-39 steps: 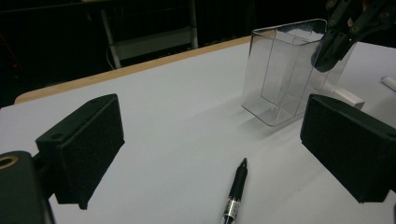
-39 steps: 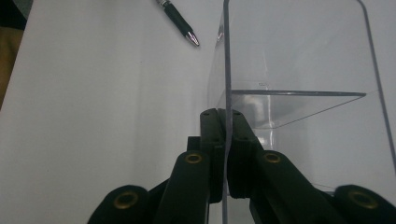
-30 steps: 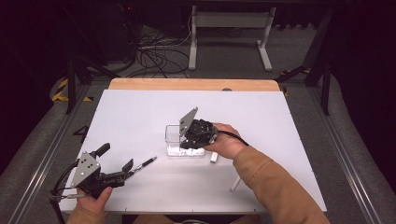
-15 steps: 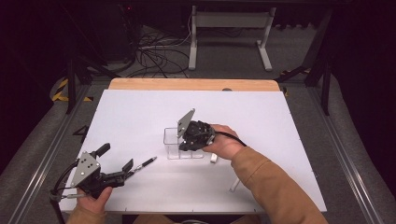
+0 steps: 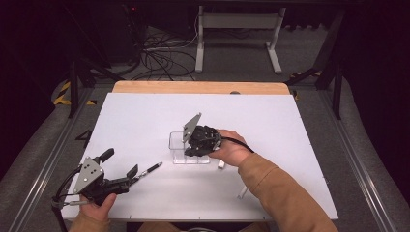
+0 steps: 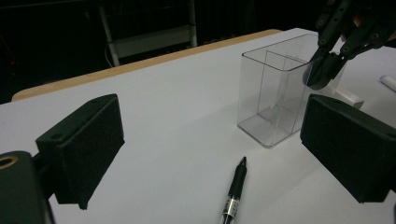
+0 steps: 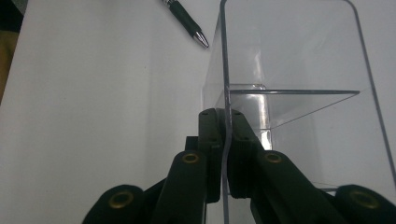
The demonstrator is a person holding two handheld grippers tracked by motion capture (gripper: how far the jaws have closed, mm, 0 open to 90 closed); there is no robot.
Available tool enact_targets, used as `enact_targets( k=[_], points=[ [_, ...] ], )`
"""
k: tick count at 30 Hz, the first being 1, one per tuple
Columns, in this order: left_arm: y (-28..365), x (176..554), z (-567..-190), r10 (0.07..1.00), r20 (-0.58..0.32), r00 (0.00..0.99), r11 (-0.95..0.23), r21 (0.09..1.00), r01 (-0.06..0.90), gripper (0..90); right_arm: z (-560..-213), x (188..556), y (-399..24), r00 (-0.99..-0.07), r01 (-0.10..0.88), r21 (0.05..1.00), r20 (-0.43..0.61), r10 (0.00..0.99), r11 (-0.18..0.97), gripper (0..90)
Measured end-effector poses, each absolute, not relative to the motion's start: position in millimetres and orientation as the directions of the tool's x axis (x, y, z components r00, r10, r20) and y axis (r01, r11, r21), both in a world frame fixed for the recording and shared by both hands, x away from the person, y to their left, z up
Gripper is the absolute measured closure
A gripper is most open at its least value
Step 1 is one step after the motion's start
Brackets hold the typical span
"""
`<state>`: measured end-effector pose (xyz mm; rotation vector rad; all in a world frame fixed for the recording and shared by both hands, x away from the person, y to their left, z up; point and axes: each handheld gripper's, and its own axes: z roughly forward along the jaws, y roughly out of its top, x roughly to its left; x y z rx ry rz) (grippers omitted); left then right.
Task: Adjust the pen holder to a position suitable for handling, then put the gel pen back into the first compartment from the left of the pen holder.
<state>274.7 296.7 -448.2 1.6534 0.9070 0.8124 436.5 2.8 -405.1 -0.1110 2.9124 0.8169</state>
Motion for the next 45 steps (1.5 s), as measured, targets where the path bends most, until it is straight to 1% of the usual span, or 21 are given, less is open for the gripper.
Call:
enact_targets(
  k=[2, 3, 6, 8, 13, 17, 19, 23, 27, 29, 34, 45],
  points=[
    [296.5, 274.7, -448.2, 0.871, 0.075, 0.485, -0.178, 0.969, 0.17, 6.7, -405.0, 436.5, 2.6, -0.991, -0.098, 0.515, -0.13, -0.035, 0.851, 85.3],
    [296.5, 274.6, -448.1, 0.871, 0.075, 0.485, -0.178, 0.969, 0.17, 6.8, -405.1, 436.5, 2.3, -0.991, -0.095, 0.518, -0.129, -0.032, 0.85, 82.8],
    [296.3, 274.6, -448.2, 0.873, 0.073, 0.483, -0.173, 0.971, 0.167, 6.8, -403.6, 436.9, 0.4, -0.992, -0.079, 0.528, -0.122, -0.016, 0.845, 70.2],
    [297.0, 275.0, -448.1, 0.87, 0.075, 0.487, -0.178, 0.969, 0.169, 6.8, -401.2, 437.1, -1.8, -0.992, -0.062, 0.538, -0.122, 0.005, 0.84, 60.0],
    [296.4, 275.8, -447.7, 0.871, 0.076, 0.486, -0.18, 0.969, 0.17, 6.7, -389.6, 437.1, -11.4, -0.993, 0.001, 0.595, -0.096, 0.072, 0.804, 39.2],
    [295.6, 277.8, -446.8, 0.872, 0.071, 0.484, -0.174, 0.97, 0.17, 6.7, -376.1, 432.0, -22.1, -0.987, 0.027, 0.671, -0.102, 0.128, 0.741, 25.4],
    [295.3, 278.9, -447.1, 0.868, 0.083, 0.489, -0.188, 0.967, 0.17, 6.7, -369.8, 429.4, -28.1, -0.983, 0.04, 0.705, -0.101, 0.156, 0.708, 17.6],
    [294.8, 280.6, -444.4, 0.867, 0.073, 0.494, -0.175, 0.971, 0.164, 6.7, -357.1, 424.7, -43.8, -0.971, 0.065, 0.774, -0.095, 0.217, 0.629, 7.8],
    [293.0, 285.7, -443.2, 0.861, 0.086, 0.501, -0.191, 0.968, 0.163, 6.6, -346.7, 421.1, -62.8, -0.958, 0.07, 0.838, -0.095, 0.269, 0.542, 2.8],
    [292.2, 288.6, -442.5, 0.86, 0.077, 0.505, -0.184, 0.969, 0.165, 6.4, -343.4, 420.3, -73.3, -0.949, 0.076, 0.858, -0.093, 0.3, 0.509, 0.3],
    [291.0, 294.6, -438.4, 0.854, 0.083, 0.514, -0.198, 0.965, 0.172, 6.4, -340.1, 415.4, -103.1, -0.928, 0.09, 0.902, -0.077, 0.364, 0.421, 0.0],
    [287.2, 298.9, -434.5, 0.842, 0.08, 0.533, -0.214, 0.957, 0.194, 6.4, -348.1, 391.6, -158.9, -0.878, 0.069, 0.952, -0.084, 0.471, 0.298, 0.0]
  ],
)
